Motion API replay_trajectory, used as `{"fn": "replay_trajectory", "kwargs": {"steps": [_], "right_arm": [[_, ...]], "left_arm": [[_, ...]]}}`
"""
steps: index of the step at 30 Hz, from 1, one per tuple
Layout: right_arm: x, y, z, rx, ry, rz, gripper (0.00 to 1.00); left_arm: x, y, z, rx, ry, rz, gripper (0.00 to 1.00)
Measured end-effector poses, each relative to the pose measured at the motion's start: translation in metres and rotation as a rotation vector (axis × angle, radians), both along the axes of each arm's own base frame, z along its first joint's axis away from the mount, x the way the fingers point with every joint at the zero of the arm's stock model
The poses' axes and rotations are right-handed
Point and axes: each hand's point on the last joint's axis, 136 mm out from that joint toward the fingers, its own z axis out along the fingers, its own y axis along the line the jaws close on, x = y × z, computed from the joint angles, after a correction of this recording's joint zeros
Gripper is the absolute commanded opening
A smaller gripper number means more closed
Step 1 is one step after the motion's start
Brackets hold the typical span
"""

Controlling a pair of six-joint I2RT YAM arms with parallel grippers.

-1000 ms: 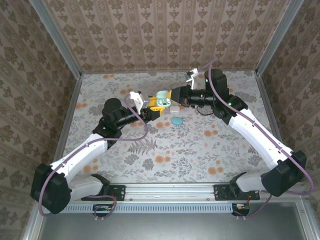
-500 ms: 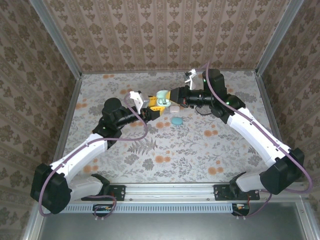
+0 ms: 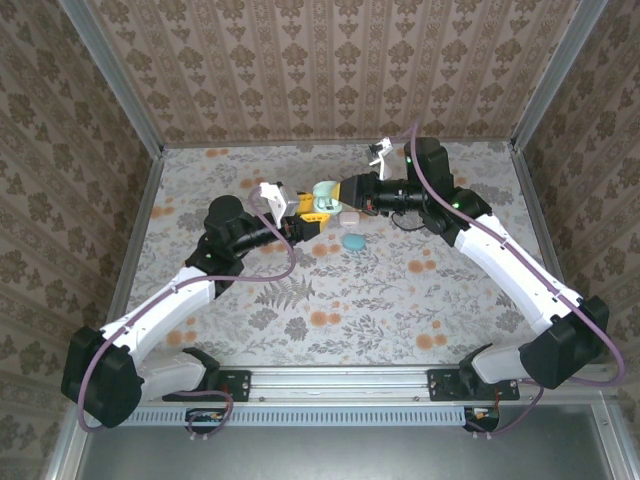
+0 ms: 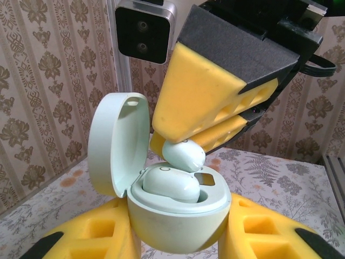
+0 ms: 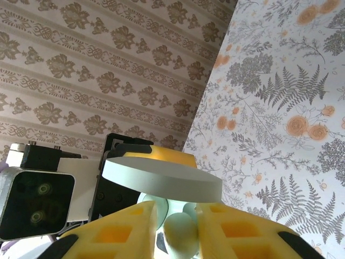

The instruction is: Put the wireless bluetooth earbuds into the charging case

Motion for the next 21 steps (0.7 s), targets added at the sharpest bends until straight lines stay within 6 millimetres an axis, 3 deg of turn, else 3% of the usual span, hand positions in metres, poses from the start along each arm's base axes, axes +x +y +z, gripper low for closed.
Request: {"fn": "replay_trajectory", "kwargs": {"steps": [21], "right_arm": [[0.0011, -0.0035, 0.0019, -0.019, -0.020, -0.018, 0.38]], "left_arm": [[0.0007, 0.0002, 0.0000, 0.000, -0.001, 0.005, 0.26]]}}
